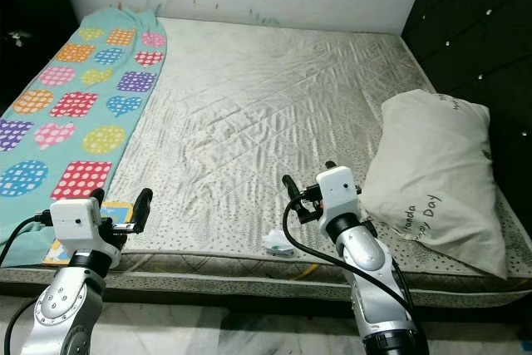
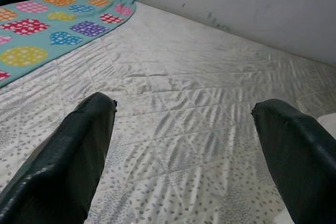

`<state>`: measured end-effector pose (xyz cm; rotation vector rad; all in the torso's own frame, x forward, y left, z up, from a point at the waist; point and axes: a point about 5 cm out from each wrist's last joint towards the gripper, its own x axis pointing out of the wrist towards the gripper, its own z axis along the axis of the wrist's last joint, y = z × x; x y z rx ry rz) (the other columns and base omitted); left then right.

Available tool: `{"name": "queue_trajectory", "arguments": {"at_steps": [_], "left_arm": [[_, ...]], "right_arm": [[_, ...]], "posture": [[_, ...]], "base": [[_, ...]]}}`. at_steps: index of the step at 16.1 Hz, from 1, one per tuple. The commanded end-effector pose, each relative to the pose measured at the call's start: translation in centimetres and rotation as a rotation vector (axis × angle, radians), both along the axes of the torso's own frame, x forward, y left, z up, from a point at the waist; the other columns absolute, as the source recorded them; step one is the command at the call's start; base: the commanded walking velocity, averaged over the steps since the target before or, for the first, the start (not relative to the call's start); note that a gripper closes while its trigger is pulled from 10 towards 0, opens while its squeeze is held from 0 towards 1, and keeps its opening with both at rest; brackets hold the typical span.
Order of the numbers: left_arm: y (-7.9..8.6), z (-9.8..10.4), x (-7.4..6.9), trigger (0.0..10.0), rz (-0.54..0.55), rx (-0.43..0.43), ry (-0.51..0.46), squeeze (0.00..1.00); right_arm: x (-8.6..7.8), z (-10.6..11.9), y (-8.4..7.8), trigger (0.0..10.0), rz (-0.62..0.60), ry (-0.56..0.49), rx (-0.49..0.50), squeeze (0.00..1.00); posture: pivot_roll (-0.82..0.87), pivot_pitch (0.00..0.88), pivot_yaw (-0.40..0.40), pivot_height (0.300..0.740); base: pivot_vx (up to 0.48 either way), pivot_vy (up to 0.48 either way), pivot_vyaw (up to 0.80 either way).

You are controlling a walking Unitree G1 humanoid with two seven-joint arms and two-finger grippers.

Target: Clean up the room

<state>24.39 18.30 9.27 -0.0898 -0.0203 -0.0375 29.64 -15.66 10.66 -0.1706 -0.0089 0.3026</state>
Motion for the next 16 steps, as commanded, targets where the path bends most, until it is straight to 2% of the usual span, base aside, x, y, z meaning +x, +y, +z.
{"name": "queue_trajectory", "arguments": {"at_steps": [1,3,16], "left_arm": [[-0.22,0.17,0.08,10.0,-0.019,0.013,-0.011,0.00],[-0.22,0.16,0.07,10.0,-0.019,0.012,-0.010,0.00],[-0.37,0.03,0.19,10.0,-0.034,0.015,-0.007,0.00]], "right_arm": [[0.26,0.21,-0.50,10.0,-0.023,-0.012,-0.006,0.00],[0.29,0.24,-0.52,10.0,-0.027,-0.013,-0.006,0.00],[0.25,0.09,-0.78,10.0,-0.044,-0.006,0.002,0.00]], "posture": [[0.01,0.049,-0.050,0.740],[0.01,0.049,-0.050,0.740],[0.00,0.046,-0.047,0.740]], "base": [[0.000,0.000,0.00],[0.000,0.000,0.00],[0.295,0.000,-0.04]]}}
